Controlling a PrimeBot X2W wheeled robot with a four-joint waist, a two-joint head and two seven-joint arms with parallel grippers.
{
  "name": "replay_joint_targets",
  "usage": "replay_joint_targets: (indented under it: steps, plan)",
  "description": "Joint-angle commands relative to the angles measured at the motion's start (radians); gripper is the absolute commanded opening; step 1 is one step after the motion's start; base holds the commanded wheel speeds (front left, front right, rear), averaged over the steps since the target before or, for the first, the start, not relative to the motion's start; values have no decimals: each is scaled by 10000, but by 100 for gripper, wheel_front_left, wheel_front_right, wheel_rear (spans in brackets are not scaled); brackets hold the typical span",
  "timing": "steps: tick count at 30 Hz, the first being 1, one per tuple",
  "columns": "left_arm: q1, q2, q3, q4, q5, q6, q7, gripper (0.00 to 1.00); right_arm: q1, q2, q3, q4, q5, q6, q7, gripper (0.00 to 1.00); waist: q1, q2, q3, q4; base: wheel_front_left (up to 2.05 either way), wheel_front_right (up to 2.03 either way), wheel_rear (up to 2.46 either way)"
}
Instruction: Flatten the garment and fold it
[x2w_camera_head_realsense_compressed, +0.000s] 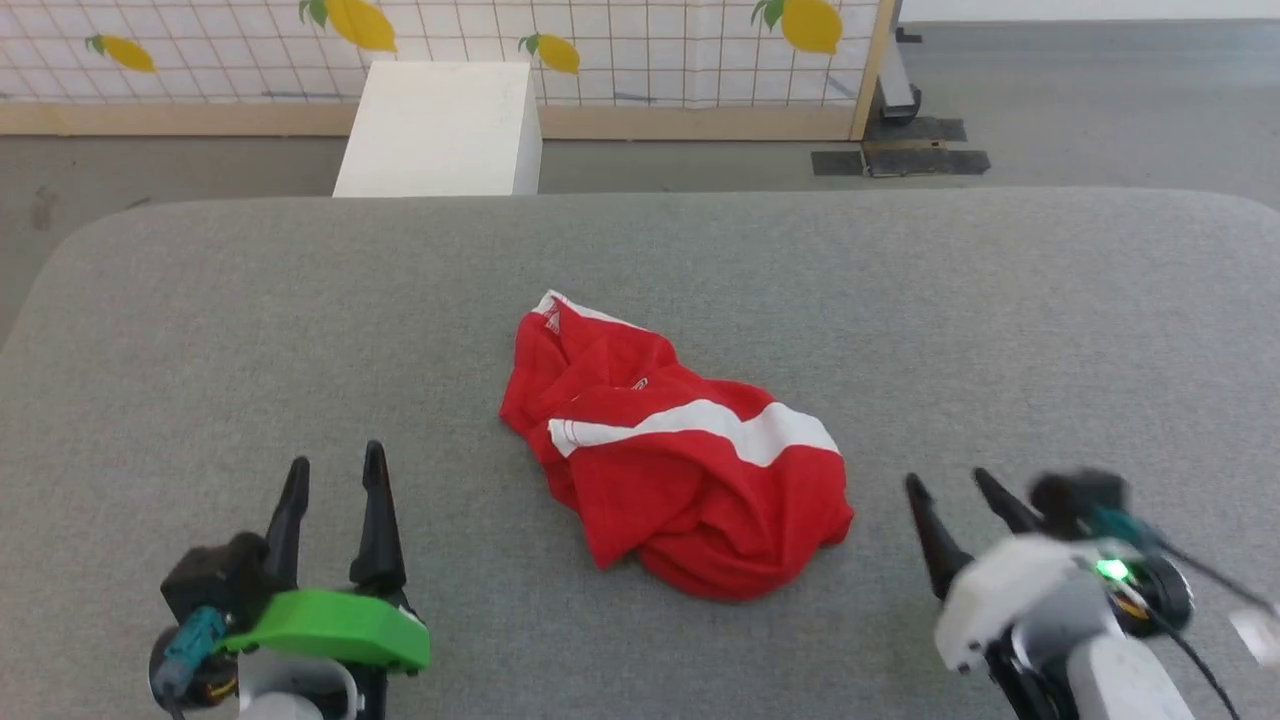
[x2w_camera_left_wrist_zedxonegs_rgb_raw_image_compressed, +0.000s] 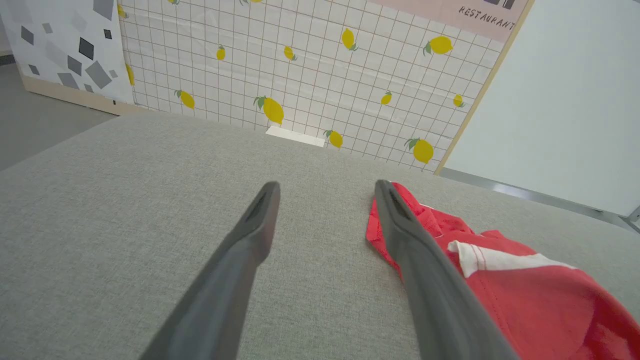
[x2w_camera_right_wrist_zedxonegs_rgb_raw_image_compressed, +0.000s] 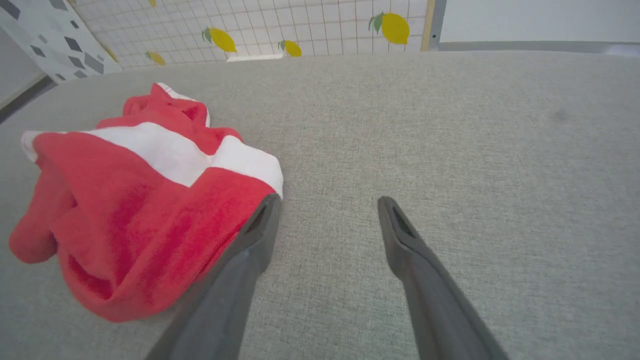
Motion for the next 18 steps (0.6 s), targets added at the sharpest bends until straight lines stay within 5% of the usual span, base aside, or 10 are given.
replay_joint_targets:
  steps: [1, 7, 14, 15, 17, 18]
  plan:
    - [166, -91, 99, -58, 12, 54, -84, 100, -484, 13, 175, 162, -240, -15, 838, 100, 0, 0, 142, 155, 0, 0, 0]
    - [-67, -290, 126, -81, -8, -97, -126, 100, -1506, 13, 732, 777, -656, -15, 3672, 100, 0, 0, 540, 672, 0, 0, 0]
    - [-579, -377, 312, 140, -30, -330, -147, 100, -1517, 13, 1536, 1226, -220, -15, 4780, 100, 0, 0, 919, 1152, 0, 0, 0]
    - [-583, -383, 336, 155, -27, -348, -148, 100, -1514, 13, 1553, 1247, -172, -15, 4805, 52, 0, 0, 934, 1161, 0, 0, 0]
    - [-579, -393, 396, 202, -21, -377, -150, 100, -1558, 13, 1558, 1181, -69, -15, 4644, 0, 0, 0, 942, 1154, 0, 0, 0]
    - [-570, -402, 435, 217, -16, -387, -151, 100, -1590, 13, 1501, 1117, -15, -15, 4528, 0, 0, 0, 938, 1130, 0, 0, 0]
